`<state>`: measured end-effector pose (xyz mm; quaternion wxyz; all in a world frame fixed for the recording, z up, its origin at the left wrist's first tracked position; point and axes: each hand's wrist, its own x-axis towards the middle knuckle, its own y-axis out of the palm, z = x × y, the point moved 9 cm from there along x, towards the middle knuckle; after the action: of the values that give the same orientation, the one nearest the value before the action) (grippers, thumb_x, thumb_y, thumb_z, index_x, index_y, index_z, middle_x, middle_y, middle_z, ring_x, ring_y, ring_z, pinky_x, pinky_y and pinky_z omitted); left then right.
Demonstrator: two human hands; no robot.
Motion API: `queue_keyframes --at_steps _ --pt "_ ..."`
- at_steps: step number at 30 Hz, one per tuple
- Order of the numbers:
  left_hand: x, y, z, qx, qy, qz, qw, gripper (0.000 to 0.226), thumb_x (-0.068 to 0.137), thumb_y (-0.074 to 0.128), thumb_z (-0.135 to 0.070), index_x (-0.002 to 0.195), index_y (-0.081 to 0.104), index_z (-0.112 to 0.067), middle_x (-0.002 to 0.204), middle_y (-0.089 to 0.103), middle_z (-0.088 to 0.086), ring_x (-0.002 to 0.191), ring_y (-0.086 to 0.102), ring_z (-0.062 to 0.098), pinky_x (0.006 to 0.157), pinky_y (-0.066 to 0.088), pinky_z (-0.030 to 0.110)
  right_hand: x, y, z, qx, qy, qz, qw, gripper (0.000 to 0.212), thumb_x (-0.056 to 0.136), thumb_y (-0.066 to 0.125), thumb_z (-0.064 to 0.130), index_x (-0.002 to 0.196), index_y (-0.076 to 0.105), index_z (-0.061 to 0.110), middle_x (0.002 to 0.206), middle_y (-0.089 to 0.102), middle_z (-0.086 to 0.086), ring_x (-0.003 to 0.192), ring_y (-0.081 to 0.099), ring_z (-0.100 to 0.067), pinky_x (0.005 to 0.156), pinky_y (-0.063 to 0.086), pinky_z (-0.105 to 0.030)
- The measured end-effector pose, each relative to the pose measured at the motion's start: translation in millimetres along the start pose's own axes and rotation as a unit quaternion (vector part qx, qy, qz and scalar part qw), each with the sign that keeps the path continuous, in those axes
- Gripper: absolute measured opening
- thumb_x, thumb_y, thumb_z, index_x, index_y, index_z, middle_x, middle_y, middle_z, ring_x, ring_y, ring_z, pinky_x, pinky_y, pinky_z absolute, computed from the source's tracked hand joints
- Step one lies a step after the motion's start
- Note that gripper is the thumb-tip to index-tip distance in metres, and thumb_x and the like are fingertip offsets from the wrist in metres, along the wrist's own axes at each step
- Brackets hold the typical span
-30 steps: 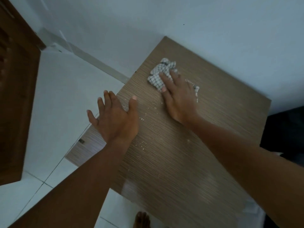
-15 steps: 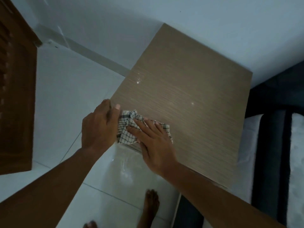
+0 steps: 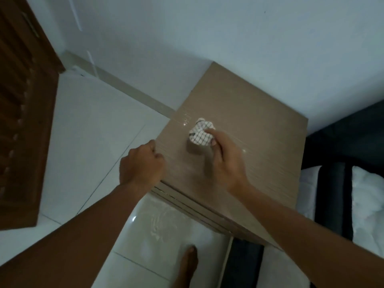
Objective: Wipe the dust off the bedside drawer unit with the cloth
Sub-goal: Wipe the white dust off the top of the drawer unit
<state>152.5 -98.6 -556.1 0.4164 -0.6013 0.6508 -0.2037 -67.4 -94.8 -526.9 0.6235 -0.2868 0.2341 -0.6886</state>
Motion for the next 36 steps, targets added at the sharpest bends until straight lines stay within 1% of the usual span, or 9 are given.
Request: queue_keyframes --at_steps 3,6,11,15,19,22,30,33,36 --pt "34 9 -30 0.044 -0.009 0.009 0.999 0.018 0.088 0.05 -0.023 0.101 0.062 -0.018 0.087 0.061 0.004 0.084 0.057 0.03 0.078 0.04 0.035 87 -30 -34 -0.031 0.01 -0.041 0.999 0.035 0.103 0.043 0.018 0.132 0.061 0.021 0.133 0.065 0.001 0.121 0.06 -0.015 0.105 0.047 -0.037" --pt "70 8 -44 0.06 -0.057 -0.051 0.995 0.025 0.09 0.052 -0.027 0.105 0.072 -0.026 0.104 0.072 0.006 0.092 0.061 0.028 0.084 0.028 0.037 159 -50 -74 -0.04 0.042 -0.057 0.997 0.035 0.104 0.041 0.016 0.133 0.059 0.021 0.138 0.061 -0.003 0.124 0.057 -0.019 0.098 0.041 -0.024" --pt "107 11 -32 -0.044 -0.079 -0.14 0.986 0.021 0.089 0.061 -0.031 0.103 0.077 -0.032 0.107 0.076 0.002 0.09 0.066 0.028 0.096 0.042 0.043 242 -67 -125 -0.044 0.068 -0.098 0.992 0.038 0.105 0.039 0.017 0.139 0.056 0.017 0.143 0.058 -0.006 0.13 0.052 -0.02 0.106 0.035 -0.021" --pt "118 19 -9 -0.148 -0.117 -0.115 0.975 0.005 0.082 0.073 -0.042 0.084 0.077 -0.042 0.099 0.077 -0.011 0.098 0.069 0.02 0.101 0.043 0.053 289 -25 -143 -0.09 0.036 -0.028 0.995 0.041 0.104 0.039 0.026 0.142 0.054 0.02 0.146 0.055 -0.007 0.135 0.048 -0.026 0.116 0.034 -0.036" --pt "124 36 7 -0.275 -0.153 -0.069 0.947 0.006 0.08 0.079 -0.031 0.078 0.079 -0.037 0.082 0.075 -0.018 0.089 0.069 0.004 0.097 0.052 0.04 318 21 -121 -0.234 -0.062 0.019 0.97 0.045 0.104 0.034 0.034 0.147 0.045 0.029 0.156 0.041 -0.006 0.143 0.034 -0.03 0.117 0.028 -0.044" --pt "128 44 12 -0.317 -0.15 -0.039 0.936 0.007 0.081 0.079 -0.026 0.081 0.081 -0.033 0.081 0.077 -0.014 0.086 0.072 0.005 0.092 0.056 0.036 333 45 -109 -0.262 -0.081 0.047 0.96 0.044 0.103 0.031 0.039 0.142 0.05 0.035 0.158 0.039 0.0 0.142 0.032 -0.033 0.117 0.028 -0.047" --pt "130 46 15 -0.363 -0.16 0.005 0.918 0.008 0.085 0.074 -0.025 0.087 0.081 -0.027 0.087 0.078 -0.012 0.084 0.071 0.001 0.088 0.055 0.029 226 97 -41 -0.232 -0.166 0.154 0.946 0.046 0.103 0.024 0.044 0.131 0.059 0.033 0.141 0.055 0.005 0.137 0.042 -0.02 0.111 0.034 -0.051" --pt "108 46 33 -0.436 -0.218 0.002 0.873 0.026 0.097 0.054 -0.033 0.09 0.076 -0.022 0.086 0.079 -0.006 0.077 0.071 0.008 0.071 0.046 0.027 163 111 -15 -0.231 -0.165 0.177 0.942 0.042 0.103 0.027 0.044 0.13 0.058 0.036 0.138 0.055 0.009 0.136 0.041 -0.016 0.111 0.033 -0.047" --pt "77 45 61 -0.504 -0.269 0.007 0.821 0.042 0.102 0.039 -0.041 0.099 0.073 -0.017 0.087 0.079 0.002 0.08 0.069 0.018 0.082 0.045 0.034 98 135 13 -0.252 -0.169 0.204 0.931 0.042 0.103 0.028 0.045 0.133 0.056 0.037 0.139 0.055 0.011 0.139 0.039 -0.016 0.114 0.029 -0.045"
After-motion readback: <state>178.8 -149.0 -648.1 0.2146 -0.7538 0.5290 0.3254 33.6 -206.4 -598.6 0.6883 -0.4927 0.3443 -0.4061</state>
